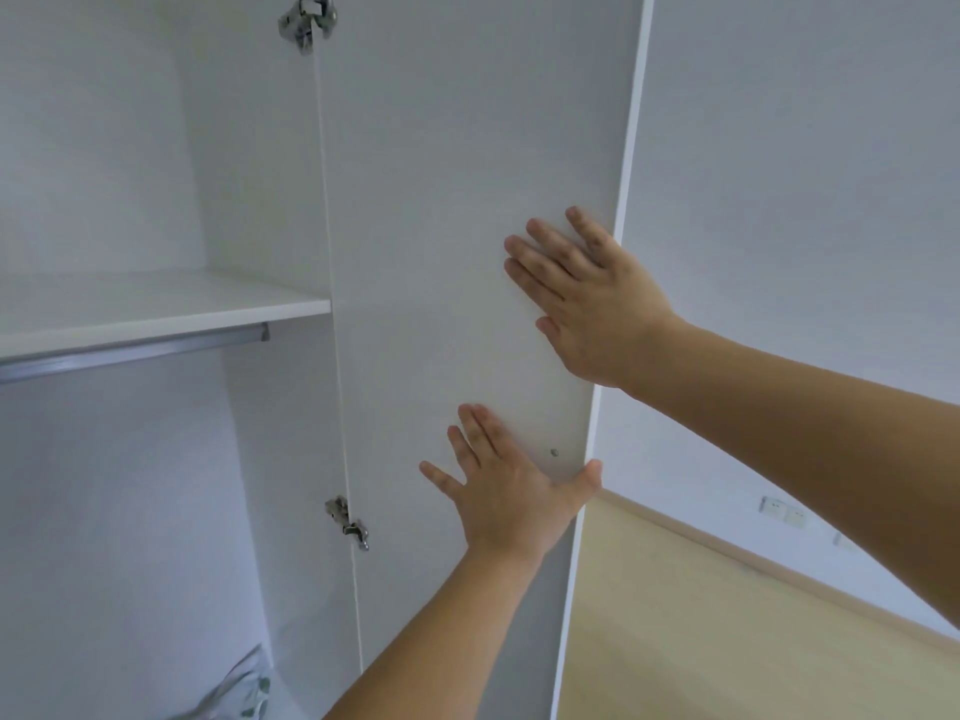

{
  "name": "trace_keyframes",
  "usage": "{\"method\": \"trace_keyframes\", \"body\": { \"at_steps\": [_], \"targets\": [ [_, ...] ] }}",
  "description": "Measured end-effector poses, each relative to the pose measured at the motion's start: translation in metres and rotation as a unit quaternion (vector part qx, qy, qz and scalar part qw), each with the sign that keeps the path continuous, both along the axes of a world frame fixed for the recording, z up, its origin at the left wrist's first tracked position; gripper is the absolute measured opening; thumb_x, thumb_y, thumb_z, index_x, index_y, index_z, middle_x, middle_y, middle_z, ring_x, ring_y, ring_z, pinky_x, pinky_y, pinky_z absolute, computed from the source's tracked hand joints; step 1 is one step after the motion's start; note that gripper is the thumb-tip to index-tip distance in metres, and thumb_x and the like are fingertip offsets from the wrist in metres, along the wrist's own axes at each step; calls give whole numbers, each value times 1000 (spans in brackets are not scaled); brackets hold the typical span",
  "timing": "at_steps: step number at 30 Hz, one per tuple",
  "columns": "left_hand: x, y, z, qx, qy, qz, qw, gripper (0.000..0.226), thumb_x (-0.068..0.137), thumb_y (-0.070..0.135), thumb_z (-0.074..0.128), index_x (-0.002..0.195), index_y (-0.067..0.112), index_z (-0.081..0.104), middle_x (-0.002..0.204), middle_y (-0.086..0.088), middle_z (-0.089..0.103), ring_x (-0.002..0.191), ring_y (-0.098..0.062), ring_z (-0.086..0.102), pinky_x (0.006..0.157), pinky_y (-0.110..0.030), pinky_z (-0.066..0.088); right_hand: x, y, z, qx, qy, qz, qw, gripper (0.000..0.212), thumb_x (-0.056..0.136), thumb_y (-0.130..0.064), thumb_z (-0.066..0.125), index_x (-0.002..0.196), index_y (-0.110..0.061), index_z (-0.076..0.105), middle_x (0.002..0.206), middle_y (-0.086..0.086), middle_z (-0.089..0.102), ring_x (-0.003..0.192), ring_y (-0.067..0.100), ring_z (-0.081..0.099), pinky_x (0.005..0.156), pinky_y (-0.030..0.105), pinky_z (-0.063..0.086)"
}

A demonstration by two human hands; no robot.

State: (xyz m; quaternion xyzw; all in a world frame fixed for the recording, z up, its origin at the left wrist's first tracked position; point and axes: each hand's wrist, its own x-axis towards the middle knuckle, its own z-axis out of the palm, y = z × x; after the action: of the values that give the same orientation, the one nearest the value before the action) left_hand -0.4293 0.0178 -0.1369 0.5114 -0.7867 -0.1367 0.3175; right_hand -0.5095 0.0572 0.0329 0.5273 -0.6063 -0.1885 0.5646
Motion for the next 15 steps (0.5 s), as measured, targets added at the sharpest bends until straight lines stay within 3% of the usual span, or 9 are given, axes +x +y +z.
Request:
{"method": "trace_keyframes", "body": {
  "at_steps": [5,8,12,15],
  "targets": [
    [-15,-7,-9,-24,25,18,999,139,57,95,29,149,2,-17,161,-13,-14,149,-26,-7,110,-67,-11,-9,-5,-3,-10,-14,26,1000,65,99,-40,11,154,-9,-4,163,9,-5,150,31,-5,120,52,-6],
    [-8,-13,-15,-48,10,-3,999,139,56,100,16,149,4,-21,160,-11,-20,148,-21,-15,111,-63,-15,-5,-8,-8,-15,-30,30,999,66,99,-40,9,153,-6,-8,162,13,-9,149,33,-10,120,52,-7],
    [29,-34,-36,-115,2,-55,992,116,71,91,15,151,14,-18,159,0,-24,146,-10,-21,118,-52,-9,12,-23,-22,7,-90,53,995,67,100,-42,10,152,-6,-11,161,15,-15,148,32,-14,119,52,-9],
    [80,-63,-60,-116,-31,-20,993,102,79,84,10,151,18,-20,156,4,-32,144,-9,-26,121,-43,-6,34,-46,-43,48,-145,82,985,67,101,-41,12,151,-6,-15,160,14,-19,148,31,-17,119,51,-12]
  ]
}}
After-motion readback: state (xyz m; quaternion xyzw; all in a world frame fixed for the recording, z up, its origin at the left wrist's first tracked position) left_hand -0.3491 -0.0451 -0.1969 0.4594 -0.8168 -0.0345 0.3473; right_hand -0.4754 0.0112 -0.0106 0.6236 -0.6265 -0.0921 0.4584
